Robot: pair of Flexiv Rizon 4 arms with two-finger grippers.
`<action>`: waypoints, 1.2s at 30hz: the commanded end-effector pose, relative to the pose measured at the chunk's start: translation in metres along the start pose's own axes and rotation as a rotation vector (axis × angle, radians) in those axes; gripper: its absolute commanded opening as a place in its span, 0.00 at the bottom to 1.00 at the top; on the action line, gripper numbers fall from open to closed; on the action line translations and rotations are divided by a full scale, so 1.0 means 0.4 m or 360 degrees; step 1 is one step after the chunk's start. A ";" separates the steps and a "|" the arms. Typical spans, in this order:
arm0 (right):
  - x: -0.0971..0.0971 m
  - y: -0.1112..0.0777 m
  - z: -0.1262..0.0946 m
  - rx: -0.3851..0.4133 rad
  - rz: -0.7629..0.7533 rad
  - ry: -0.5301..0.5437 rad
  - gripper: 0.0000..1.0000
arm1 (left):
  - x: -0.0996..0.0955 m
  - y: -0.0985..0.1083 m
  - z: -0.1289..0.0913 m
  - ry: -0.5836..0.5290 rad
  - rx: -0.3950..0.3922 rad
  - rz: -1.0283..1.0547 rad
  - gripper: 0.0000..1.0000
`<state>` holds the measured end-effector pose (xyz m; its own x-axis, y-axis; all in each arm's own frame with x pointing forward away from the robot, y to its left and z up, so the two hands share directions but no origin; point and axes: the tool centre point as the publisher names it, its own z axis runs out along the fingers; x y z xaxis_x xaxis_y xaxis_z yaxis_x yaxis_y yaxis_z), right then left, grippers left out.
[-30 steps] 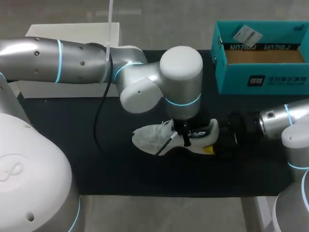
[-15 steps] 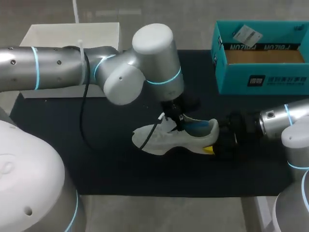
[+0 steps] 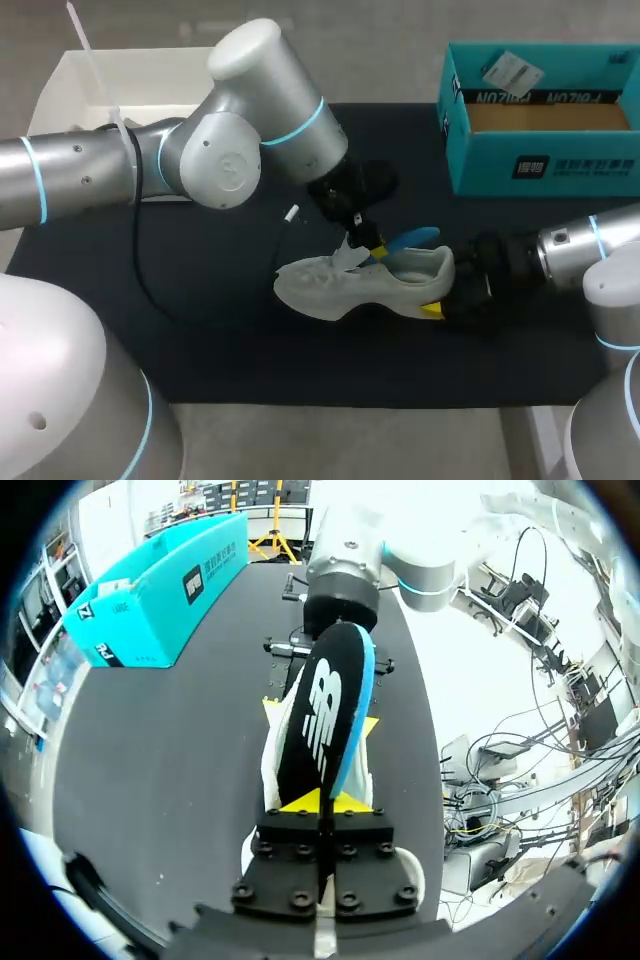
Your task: Take the shoe out of the shoebox, open the shoe tongue, remove and reinsert the insole, then place the shoe into the shoebox
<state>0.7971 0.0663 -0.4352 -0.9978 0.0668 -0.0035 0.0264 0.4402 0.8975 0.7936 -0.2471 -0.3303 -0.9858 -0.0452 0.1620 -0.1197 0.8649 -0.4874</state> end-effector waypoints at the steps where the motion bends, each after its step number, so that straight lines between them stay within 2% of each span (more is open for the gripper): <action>1: 0.001 -0.004 0.008 0.0004 0.0000 -0.0001 0.00 | 0.000 -0.015 -0.014 0.0046 0.0083 0.0037 0.00; 8: 0.001 -0.004 0.008 0.0004 0.0000 -0.0001 0.00 | 0.005 -0.074 -0.057 0.0115 0.0240 0.0111 0.00; 17: 0.001 -0.004 0.008 0.0004 0.0000 -0.0001 0.00 | 0.027 -0.163 -0.097 0.0140 0.0243 0.0314 0.00; 29: 0.001 -0.004 0.008 0.0004 0.0000 -0.0001 0.00 | 0.051 -0.340 -0.214 0.0292 0.0591 0.0548 0.00; 33: 0.001 -0.004 0.008 0.0004 0.0000 -0.0001 0.00 | 0.049 -0.384 -0.261 0.0459 0.0804 0.0570 0.00; 34: 0.001 -0.004 0.008 0.0004 0.0000 -0.0001 0.00 | 0.047 -0.399 -0.280 0.0553 0.0917 0.0578 0.00; 36: 0.001 -0.004 0.008 0.0004 0.0000 -0.0001 0.00 | 0.047 -0.418 -0.306 0.0625 0.1007 0.0618 0.00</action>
<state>0.7971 0.0664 -0.4352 -0.9978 0.0664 -0.0035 0.0262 0.4401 0.8976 0.7986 -0.3311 -0.1438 -0.9240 0.3708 0.0933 0.0893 0.4466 -0.8903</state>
